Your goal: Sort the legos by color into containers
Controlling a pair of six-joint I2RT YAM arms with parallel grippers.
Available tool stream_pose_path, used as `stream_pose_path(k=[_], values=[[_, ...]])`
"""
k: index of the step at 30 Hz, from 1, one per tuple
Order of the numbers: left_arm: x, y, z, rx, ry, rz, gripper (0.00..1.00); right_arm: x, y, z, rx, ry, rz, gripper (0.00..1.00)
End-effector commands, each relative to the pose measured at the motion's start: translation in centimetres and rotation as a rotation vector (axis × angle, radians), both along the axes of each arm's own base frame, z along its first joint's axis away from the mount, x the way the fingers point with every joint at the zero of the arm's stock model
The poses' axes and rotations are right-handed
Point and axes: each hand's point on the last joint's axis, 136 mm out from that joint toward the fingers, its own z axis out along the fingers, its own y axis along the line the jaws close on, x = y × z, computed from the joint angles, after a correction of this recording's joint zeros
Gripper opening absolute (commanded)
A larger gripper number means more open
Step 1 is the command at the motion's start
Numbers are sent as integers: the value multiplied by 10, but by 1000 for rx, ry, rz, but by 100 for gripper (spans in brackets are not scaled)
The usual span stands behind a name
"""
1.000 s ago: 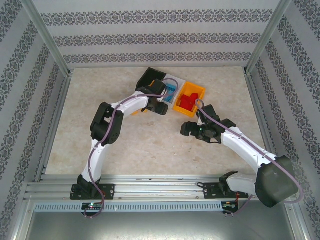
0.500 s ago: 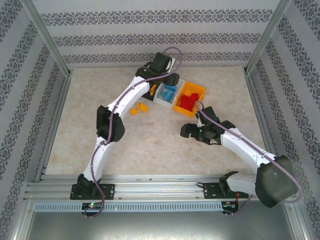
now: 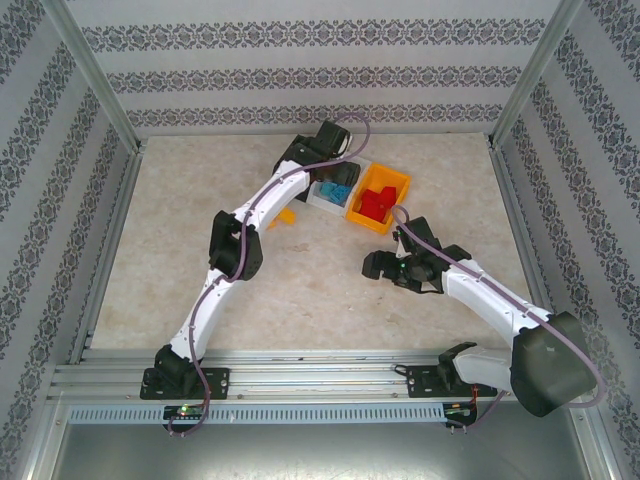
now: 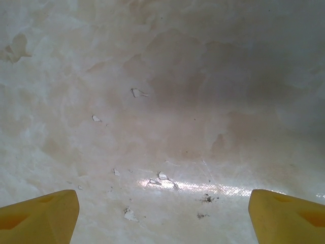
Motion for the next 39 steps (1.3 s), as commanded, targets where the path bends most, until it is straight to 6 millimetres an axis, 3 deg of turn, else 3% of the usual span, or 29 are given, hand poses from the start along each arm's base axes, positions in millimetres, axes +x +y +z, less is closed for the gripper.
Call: stream_pose_path(k=[1, 9, 12, 16, 18, 23, 25, 31, 39], values=[[-9, 12, 45, -6, -38, 2, 77, 2, 3, 4, 30, -17, -1, 87], [-49, 34, 98, -7, -100, -29, 79, 4, 5, 10, 35, -32, 3, 87], [-73, 53, 105, 36, -98, -40, 83, 5, 5, 16, 42, -51, 7, 87], [-105, 86, 90, 119, -31, -32, 91, 7, 8, 22, 55, -74, 16, 87], [-121, 102, 79, 139, 12, -18, 100, 8, 11, 24, 67, -81, 24, 87], [-152, 148, 46, 150, 125, 86, 100, 8, 19, 24, 80, -87, 35, 87], [-161, 158, 34, 132, 156, 107, 100, 7, 26, 22, 81, -82, 50, 87], [-169, 170, 5, 123, 211, 136, 100, 0, 48, 13, 61, -56, 105, 87], [-153, 169, -11, 76, 218, 145, 93, -3, 65, 1, 31, -15, 144, 87]])
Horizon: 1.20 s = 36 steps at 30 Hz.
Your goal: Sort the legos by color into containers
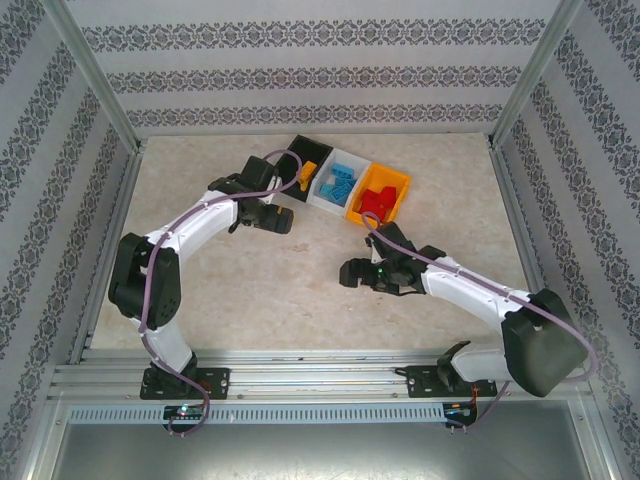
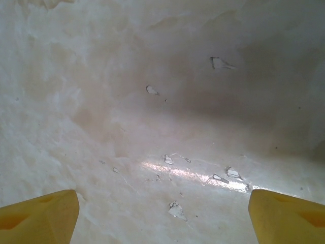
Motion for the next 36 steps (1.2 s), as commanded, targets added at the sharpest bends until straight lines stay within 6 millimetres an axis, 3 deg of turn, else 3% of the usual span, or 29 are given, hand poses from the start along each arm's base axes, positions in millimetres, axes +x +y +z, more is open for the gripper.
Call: stream_pose_path(k=[1, 10, 15, 24, 36], values=[[18, -7, -2, -56, -30, 0, 92, 10, 7, 10, 4, -36, -9, 87], [45, -31, -25, -82, 29, -34, 75, 12, 1, 9, -29, -40, -17, 87], [52, -39, -38, -73, 56, -45, 72, 14, 1, 7, -32, -34, -19, 87], [57, -48, -66, -58, 107, -58, 63, 14, -1, 1, -39, -25, -27, 87], [62, -63, -88, -51, 137, -73, 56, 16, -2, -2, -39, -20, -30, 87]])
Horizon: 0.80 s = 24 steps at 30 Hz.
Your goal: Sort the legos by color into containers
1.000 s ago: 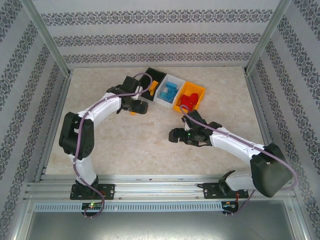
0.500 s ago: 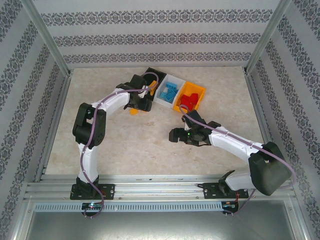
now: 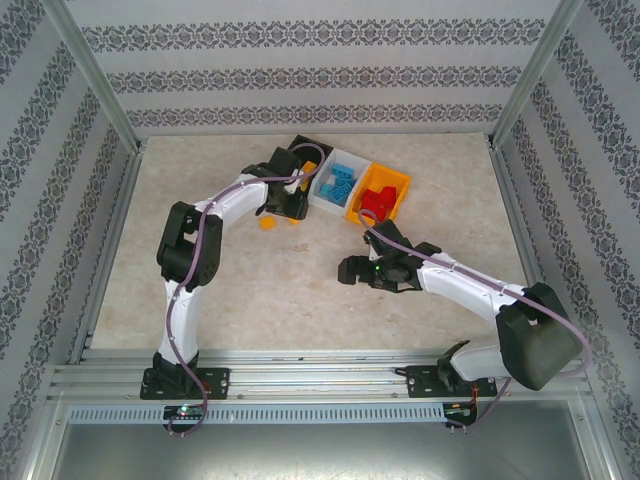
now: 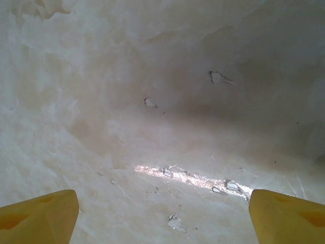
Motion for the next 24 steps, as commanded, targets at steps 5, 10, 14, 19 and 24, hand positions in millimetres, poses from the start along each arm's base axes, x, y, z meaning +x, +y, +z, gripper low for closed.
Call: stream_pose_path(k=[5, 10, 14, 19, 24], values=[[-29, -26, -21, -22, 80, -62, 55, 11, -2, 3, -13, -21, -19, 87], [-73, -41, -3, -168, 84, -65, 55, 20, 1, 10, -6, -47, -15, 87], [-71, 5, 29, -141, -16, 65, 62, 33, 13, 17, 8, -77, 22, 87], [-60, 53, 59, -63, -102, 151, 66, 59, 30, 17, -41, -69, 62, 87], [-47, 86, 43, 8, -39, 253, 70, 85, 60, 8, -102, -43, 51, 88]])
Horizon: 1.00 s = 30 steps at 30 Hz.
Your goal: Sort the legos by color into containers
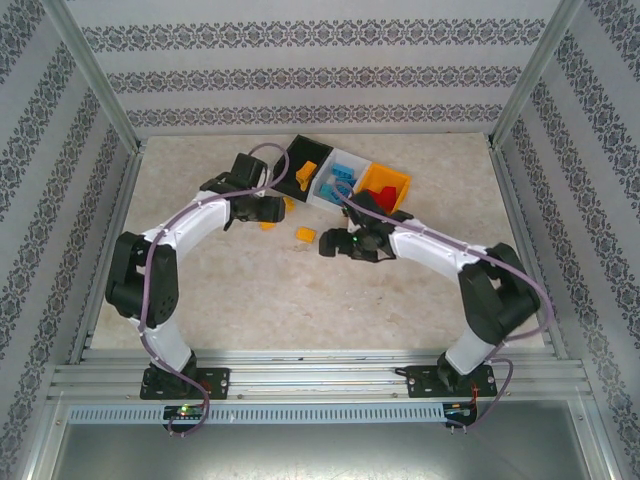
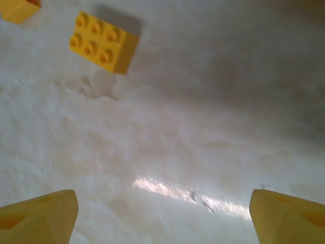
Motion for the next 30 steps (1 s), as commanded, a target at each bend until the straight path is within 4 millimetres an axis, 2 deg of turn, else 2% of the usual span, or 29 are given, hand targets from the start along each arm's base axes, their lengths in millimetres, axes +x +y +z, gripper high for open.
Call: stream_pose_path(k=[1, 6, 14, 26, 30], values=[[0, 26, -23, 84, 81, 83, 70, 10, 17, -9, -84, 13, 9, 88], [0, 53, -23, 91, 87, 196, 77, 26, 44, -29, -254, 65, -14, 90], [-16, 73, -19, 39, 74, 250, 78, 47, 45, -46, -385, 53, -119, 93], [-21, 69, -22, 5, 78, 236, 78, 85, 64, -53, -362, -31, -208, 83], [-21, 68, -24, 4, 79, 230, 78, 91, 69, -59, -375, -19, -204, 79]])
